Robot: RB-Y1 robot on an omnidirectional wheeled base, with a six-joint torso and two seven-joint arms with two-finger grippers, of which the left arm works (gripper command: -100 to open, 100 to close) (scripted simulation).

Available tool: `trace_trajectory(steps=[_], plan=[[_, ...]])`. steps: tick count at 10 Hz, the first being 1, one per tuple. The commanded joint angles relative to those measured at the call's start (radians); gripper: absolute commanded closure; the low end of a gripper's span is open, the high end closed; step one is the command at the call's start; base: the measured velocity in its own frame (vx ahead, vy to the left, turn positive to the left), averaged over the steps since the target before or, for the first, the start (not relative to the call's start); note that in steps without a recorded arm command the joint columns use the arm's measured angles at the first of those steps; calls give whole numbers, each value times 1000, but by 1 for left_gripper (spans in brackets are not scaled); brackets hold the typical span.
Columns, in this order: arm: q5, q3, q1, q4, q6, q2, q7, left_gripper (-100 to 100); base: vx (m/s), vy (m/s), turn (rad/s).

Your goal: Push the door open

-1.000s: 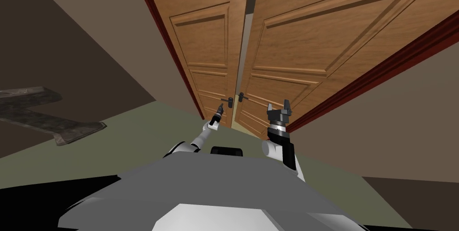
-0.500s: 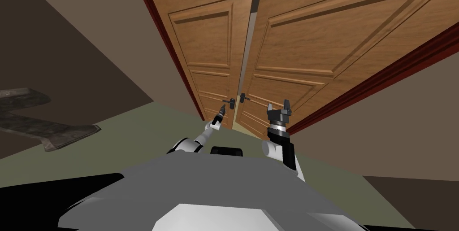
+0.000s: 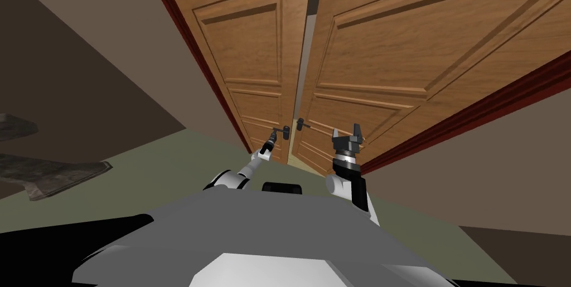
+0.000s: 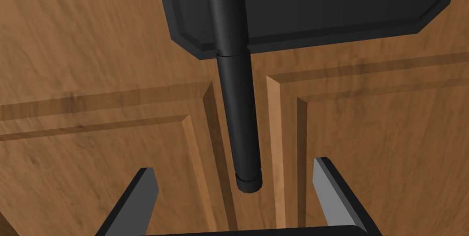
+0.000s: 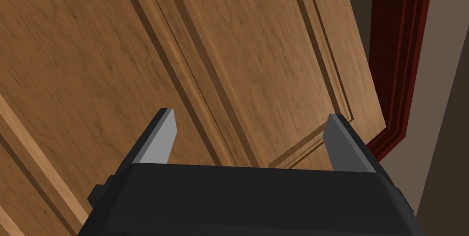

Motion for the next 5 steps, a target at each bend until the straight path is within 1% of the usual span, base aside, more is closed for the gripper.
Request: trace_trajectory(steps=[1,2,4,5], plan=[[1,3,1,0,0,-4,0,-100,199,-68,-22],[2,4,0,1,-1,-15,0,-100,201,-66,-16],[3,8,-1,3,-1,-54,-1,-100,187,-34,-22],[3,10,-7,7,-3,-46,-3,-100,62,-14,4]])
